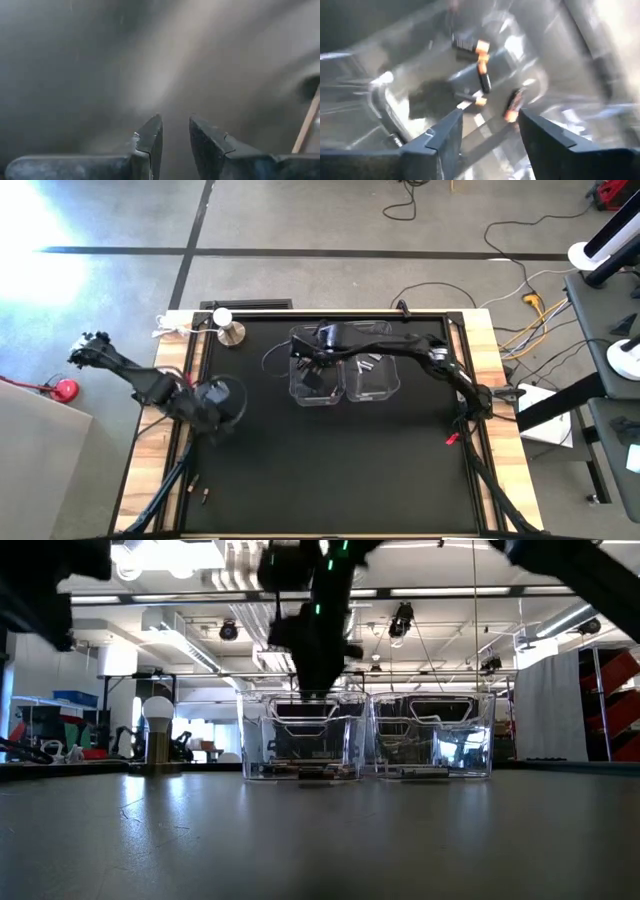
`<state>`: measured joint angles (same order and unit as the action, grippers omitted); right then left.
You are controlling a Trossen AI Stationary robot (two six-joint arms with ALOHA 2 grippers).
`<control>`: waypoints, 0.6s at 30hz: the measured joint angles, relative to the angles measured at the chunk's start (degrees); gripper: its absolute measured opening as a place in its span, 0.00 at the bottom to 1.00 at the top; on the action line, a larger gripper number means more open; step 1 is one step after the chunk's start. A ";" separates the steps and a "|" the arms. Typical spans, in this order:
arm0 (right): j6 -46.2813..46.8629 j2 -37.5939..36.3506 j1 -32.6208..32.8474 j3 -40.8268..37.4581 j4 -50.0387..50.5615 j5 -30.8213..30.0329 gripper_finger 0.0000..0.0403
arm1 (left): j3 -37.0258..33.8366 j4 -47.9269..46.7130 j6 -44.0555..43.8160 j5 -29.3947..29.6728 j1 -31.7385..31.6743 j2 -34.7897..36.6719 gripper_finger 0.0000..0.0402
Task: Sort batteries
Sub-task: Put the black battery into the left transparent bin
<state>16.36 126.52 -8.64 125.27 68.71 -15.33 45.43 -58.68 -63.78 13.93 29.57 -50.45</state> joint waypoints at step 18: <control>14.55 -17.22 27.86 -8.81 -1.75 -32.56 0.45 | -5.07 16.57 -45.94 -18.47 28.55 -23.09 0.19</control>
<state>30.91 109.30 19.22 116.46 66.96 -47.89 40.37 -42.11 -109.73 -4.54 58.12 -73.54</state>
